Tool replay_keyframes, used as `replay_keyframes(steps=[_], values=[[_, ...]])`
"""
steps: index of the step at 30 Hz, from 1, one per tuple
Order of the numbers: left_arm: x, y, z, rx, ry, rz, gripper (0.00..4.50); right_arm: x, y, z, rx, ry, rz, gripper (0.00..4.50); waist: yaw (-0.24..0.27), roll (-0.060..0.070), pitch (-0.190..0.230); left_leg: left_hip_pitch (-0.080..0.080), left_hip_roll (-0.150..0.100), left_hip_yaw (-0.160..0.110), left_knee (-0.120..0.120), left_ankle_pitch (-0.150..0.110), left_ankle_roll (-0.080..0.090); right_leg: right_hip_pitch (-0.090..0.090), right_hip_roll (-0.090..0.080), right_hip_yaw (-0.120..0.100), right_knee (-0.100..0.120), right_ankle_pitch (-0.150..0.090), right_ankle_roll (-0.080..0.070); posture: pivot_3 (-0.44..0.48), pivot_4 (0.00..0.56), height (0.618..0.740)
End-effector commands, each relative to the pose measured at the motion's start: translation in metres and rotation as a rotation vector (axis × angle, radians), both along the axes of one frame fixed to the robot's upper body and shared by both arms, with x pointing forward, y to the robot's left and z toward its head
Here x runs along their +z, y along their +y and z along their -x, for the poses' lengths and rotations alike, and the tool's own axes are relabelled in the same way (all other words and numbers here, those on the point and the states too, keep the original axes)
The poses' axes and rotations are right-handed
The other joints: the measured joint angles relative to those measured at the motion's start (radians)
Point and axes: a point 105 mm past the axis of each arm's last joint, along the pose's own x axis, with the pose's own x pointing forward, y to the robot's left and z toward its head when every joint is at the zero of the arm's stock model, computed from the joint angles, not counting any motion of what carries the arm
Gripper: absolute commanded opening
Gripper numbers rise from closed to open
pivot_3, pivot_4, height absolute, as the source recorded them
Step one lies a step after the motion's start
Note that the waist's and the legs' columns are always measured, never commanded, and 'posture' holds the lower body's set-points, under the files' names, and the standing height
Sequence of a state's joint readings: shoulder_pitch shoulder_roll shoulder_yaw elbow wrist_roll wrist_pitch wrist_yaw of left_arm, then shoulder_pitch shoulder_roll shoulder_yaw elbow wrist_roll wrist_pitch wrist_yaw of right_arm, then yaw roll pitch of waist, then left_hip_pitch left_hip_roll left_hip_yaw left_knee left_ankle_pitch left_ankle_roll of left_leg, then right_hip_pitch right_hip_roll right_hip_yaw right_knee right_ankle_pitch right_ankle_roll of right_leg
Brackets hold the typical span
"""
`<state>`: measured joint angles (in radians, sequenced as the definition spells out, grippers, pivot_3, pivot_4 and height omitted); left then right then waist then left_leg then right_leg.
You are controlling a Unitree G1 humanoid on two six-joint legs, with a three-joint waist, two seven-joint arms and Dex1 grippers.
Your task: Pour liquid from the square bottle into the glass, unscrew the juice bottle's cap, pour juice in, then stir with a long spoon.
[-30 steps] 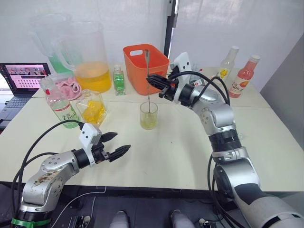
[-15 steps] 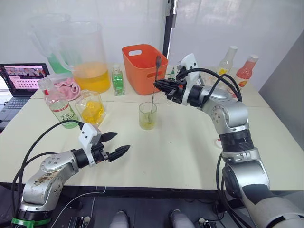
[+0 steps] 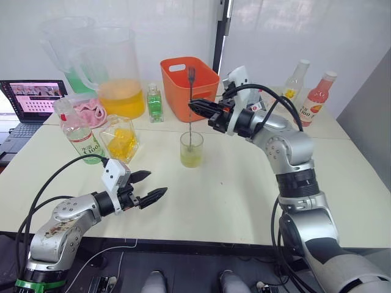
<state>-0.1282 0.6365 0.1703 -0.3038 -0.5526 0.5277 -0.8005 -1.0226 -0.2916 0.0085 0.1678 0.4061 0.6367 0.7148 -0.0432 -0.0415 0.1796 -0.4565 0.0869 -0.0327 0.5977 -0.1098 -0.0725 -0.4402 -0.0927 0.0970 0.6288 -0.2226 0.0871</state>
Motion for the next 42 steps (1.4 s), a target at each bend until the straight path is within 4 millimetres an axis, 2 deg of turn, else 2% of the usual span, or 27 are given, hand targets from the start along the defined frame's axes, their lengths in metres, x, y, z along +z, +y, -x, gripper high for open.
replay_keyframes(steps=[1,6,14,18,33,37,42], values=[[0.009,-0.007,-0.001,-0.037,-0.047,0.001,4.46,0.008,-0.003,0.0,-0.034,-0.052,-0.003,0.0,-0.001,0.0,0.0,0.0,0.0,0.0,0.0,0.0,0.0,0.0,0.0,0.0,0.0,0.0,0.0,0.0,0.15,0.717],[0.009,-0.007,-0.003,-0.044,-0.047,-0.001,4.46,0.011,-0.002,-0.002,-0.055,-0.089,0.011,0.0,-0.004,0.0,0.0,0.0,0.0,0.0,0.0,0.0,0.0,0.0,0.0,0.0,0.0,0.0,0.001,0.0,0.15,0.717],[0.008,-0.008,-0.003,-0.049,-0.048,-0.003,4.46,0.05,0.003,0.019,0.018,-0.155,-0.104,0.0,-0.002,0.0,0.0,0.0,0.0,0.0,0.0,0.0,0.0,0.0,0.0,0.0,0.0,0.001,0.002,0.0,0.15,0.717],[0.007,-0.009,-0.005,-0.056,-0.057,-0.017,4.46,0.06,0.006,0.024,0.028,-0.181,-0.102,0.0,-0.002,0.0,0.0,0.0,0.0,0.0,0.0,0.0,0.0,0.0,0.0,0.0,0.0,0.001,0.002,0.0,0.15,0.717],[0.008,-0.007,-0.007,-0.065,-0.066,-0.028,4.46,0.048,-0.004,0.02,-0.022,-0.132,-0.061,0.0,-0.001,0.0,0.0,0.0,0.0,0.0,0.0,0.0,0.0,0.0,0.0,0.0,0.0,0.0,0.0,0.0,0.15,0.717],[0.01,-0.007,-0.008,-0.072,-0.066,-0.029,4.46,0.055,-0.012,0.02,-0.042,-0.132,-0.089,0.0,-0.001,0.0,0.0,0.0,0.0,0.0,0.0,0.0,0.0,0.0,0.0,0.0,0.0,0.0,0.0,0.0,0.15,0.717],[0.01,-0.008,-0.01,-0.081,-0.067,-0.028,4.46,0.074,-0.024,0.02,-0.09,-0.152,-0.149,0.0,-0.001,0.0,0.0,0.0,0.0,0.0,0.0,0.0,0.0,0.0,0.0,0.0,0.0,0.0,0.0,0.0,0.15,0.717]])
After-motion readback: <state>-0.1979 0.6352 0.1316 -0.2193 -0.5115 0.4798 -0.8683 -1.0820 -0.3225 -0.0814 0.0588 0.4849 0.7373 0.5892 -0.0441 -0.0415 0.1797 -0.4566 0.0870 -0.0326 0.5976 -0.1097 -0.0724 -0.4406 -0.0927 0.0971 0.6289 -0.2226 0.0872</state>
